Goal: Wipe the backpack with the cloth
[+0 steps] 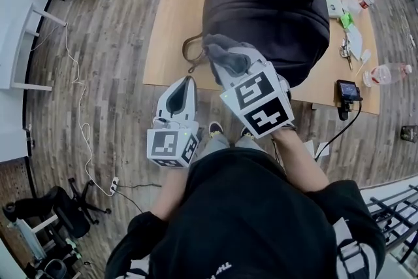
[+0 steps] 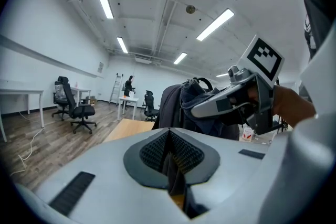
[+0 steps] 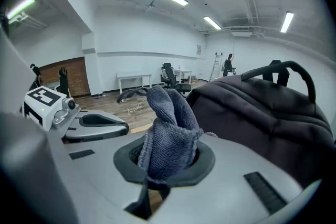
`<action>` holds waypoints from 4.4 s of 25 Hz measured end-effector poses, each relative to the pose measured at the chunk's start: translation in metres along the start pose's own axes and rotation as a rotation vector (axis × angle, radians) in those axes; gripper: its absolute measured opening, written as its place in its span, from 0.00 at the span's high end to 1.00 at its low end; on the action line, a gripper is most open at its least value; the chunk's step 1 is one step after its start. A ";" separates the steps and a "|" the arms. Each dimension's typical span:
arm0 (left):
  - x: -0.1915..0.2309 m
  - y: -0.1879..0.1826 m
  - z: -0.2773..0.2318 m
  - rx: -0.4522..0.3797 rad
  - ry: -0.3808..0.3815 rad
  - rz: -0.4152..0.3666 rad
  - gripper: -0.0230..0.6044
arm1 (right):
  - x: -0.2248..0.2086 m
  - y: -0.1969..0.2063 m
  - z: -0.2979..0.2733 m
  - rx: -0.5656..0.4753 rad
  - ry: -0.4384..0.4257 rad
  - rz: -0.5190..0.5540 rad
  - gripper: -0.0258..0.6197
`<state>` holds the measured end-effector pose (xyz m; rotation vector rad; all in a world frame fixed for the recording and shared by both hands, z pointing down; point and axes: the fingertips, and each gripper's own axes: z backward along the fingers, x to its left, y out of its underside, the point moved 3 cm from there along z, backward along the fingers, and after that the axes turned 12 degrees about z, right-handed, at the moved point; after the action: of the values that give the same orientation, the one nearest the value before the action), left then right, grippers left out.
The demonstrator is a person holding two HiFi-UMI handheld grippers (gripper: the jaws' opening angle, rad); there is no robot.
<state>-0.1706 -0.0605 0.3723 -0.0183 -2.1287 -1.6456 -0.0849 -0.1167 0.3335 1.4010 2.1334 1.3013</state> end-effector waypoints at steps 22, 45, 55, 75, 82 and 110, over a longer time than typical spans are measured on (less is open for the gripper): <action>0.010 0.001 0.005 0.006 -0.020 0.000 0.94 | 0.036 0.025 0.009 0.003 -0.102 0.009 0.90; 0.020 0.004 0.006 0.008 -0.048 0.007 0.94 | 0.085 0.215 -0.084 0.174 -0.019 0.008 0.90; 0.005 0.007 -0.007 0.036 0.016 -0.011 0.94 | 0.003 0.316 0.000 0.157 0.321 -0.417 0.90; -0.025 0.008 -0.027 0.040 0.110 -0.027 0.94 | -0.091 0.097 0.118 -0.367 0.539 -0.178 0.90; -0.010 -0.004 -0.011 0.003 0.055 -0.022 0.94 | -0.007 0.047 0.024 -0.304 0.316 0.064 0.90; 0.001 0.009 0.002 0.042 0.028 -0.008 0.94 | 0.078 0.248 -0.063 0.087 0.065 0.236 0.90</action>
<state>-0.1699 -0.0568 0.3807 0.0255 -2.1440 -1.5963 -0.0172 -0.0533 0.5841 1.7123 2.1411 1.3679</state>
